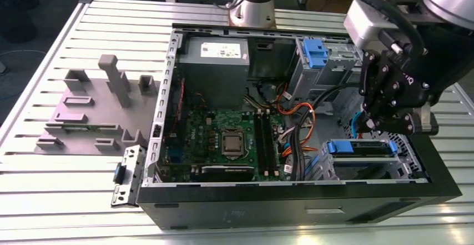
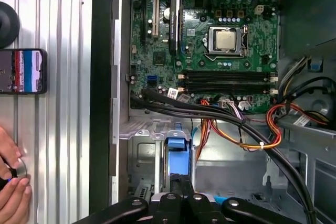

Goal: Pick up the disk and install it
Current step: 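Insert the disk into the insertion slot, then insert the first disk wire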

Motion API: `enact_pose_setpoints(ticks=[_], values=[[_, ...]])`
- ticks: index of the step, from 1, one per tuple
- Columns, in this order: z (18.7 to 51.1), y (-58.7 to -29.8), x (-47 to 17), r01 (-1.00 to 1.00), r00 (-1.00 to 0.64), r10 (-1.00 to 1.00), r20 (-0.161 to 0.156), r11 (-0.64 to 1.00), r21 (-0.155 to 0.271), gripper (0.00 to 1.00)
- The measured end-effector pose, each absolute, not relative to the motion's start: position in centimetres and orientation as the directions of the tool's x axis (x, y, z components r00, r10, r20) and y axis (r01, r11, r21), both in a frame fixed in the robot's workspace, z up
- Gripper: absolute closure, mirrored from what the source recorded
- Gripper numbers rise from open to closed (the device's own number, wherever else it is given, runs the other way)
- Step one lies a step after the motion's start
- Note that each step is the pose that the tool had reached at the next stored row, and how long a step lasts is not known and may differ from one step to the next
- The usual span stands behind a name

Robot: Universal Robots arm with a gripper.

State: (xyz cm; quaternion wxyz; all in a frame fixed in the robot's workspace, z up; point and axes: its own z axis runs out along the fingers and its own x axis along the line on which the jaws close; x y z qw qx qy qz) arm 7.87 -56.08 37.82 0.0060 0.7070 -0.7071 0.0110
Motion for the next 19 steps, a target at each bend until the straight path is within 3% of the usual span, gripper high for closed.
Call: enact_pose_setpoints(ticks=[19], values=[[35.8,-56.1,7.9,-1.000,0.000,-1.000,0.024,0.000,-0.007,0.89]])
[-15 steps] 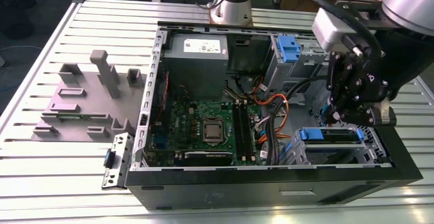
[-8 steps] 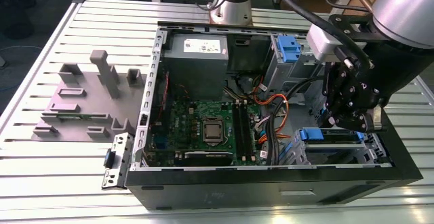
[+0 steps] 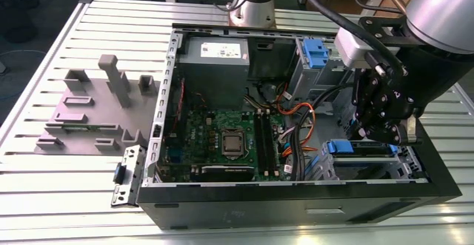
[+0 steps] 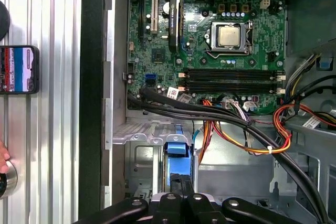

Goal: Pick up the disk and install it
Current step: 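Insert the first disk wire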

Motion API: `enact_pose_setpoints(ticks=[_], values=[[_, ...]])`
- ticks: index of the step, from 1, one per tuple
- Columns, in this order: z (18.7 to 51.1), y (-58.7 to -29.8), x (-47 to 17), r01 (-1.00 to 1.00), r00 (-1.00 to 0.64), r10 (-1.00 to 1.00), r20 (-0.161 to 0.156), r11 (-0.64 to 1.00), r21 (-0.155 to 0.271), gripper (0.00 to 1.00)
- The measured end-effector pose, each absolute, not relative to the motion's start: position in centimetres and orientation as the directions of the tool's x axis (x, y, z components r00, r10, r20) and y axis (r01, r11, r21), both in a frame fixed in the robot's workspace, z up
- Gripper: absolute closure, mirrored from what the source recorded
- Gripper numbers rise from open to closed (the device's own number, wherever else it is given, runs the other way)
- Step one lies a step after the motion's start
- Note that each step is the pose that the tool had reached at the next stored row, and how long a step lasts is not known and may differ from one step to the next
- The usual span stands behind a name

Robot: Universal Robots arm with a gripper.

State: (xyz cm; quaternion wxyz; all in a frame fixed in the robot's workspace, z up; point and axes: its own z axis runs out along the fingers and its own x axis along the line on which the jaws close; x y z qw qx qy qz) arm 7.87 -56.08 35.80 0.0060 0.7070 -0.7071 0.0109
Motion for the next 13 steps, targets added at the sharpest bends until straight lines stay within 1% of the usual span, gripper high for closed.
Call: enact_pose_setpoints(ticks=[13], values=[[35.64,-56.08,7.87,-1.000,0.000,-1.000,0.024,0.000,-0.007,0.89]])
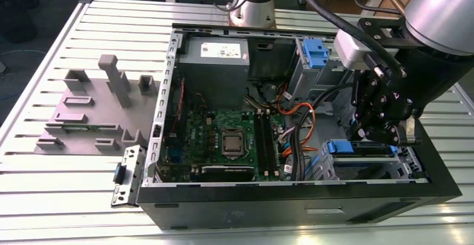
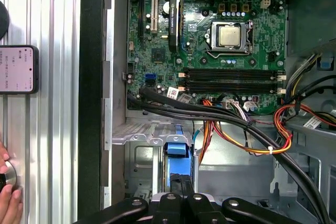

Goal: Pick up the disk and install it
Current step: 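Insert the first disk wire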

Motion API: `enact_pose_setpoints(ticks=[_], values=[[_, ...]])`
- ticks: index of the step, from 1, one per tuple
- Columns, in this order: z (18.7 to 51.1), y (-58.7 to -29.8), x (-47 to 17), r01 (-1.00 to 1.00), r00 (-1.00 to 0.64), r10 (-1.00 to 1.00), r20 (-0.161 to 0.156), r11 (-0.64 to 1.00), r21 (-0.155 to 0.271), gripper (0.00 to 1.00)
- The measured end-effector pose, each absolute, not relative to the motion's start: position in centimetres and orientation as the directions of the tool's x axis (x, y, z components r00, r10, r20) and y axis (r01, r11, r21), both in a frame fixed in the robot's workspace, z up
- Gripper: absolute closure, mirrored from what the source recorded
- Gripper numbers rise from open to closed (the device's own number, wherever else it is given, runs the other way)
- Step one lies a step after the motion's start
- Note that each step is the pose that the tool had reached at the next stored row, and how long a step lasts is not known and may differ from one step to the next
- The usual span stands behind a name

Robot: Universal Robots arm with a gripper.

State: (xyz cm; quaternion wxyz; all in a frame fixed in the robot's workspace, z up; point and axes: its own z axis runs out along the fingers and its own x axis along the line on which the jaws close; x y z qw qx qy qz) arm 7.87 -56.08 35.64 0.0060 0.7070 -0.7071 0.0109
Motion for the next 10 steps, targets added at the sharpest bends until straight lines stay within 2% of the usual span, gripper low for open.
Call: enact_pose_setpoints(ticks=[10], values=[[35.5,-56.1,11.8,-1.000,0.000,-1.000,0.024,0.000,0.003,0.89]])
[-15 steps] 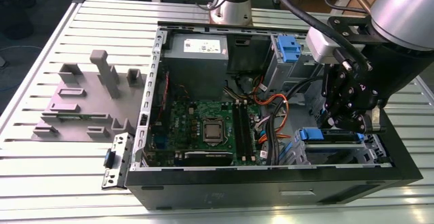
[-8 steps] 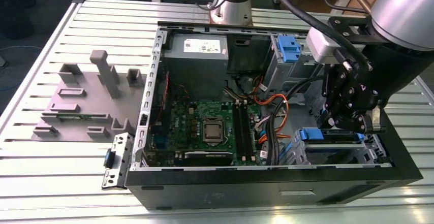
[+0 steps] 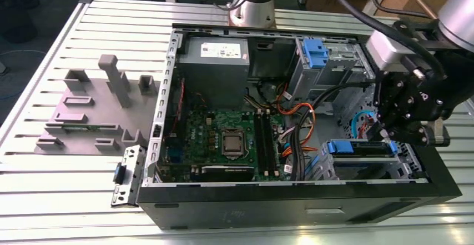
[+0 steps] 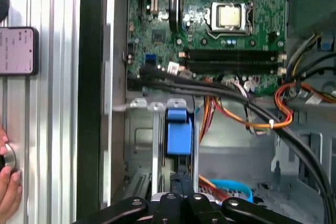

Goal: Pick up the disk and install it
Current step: 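Insert the first disk wire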

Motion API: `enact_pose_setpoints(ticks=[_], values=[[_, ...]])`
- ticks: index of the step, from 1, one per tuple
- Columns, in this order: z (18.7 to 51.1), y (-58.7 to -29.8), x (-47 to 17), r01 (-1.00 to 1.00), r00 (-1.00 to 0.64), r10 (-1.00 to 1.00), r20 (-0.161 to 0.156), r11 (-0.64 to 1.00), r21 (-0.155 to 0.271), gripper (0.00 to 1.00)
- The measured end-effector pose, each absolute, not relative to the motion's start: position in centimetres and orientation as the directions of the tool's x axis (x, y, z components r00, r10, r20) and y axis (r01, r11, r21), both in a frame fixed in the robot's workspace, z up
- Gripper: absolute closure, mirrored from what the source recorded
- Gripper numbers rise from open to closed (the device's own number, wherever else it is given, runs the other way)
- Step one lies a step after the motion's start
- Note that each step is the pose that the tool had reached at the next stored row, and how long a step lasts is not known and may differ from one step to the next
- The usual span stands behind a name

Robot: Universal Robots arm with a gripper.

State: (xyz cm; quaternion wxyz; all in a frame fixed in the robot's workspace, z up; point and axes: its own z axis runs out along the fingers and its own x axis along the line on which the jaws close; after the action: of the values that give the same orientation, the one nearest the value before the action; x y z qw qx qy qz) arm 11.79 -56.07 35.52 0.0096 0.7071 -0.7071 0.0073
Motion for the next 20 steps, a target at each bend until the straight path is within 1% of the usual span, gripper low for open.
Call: enact_pose_setpoints(ticks=[5,13,20], values=[[35.5,-56.1,13.3,-1.000,0.000,-1.000,0.024,0.000,0.007,0.89],[35.9,-55.9,13.9,-1.000,0.000,-1.000,0.024,0.000,0.007,0.89],[36.0,-54.8,14.8,-1.000,0.000,-1.000,0.025,0.000,0.008,0.89]])
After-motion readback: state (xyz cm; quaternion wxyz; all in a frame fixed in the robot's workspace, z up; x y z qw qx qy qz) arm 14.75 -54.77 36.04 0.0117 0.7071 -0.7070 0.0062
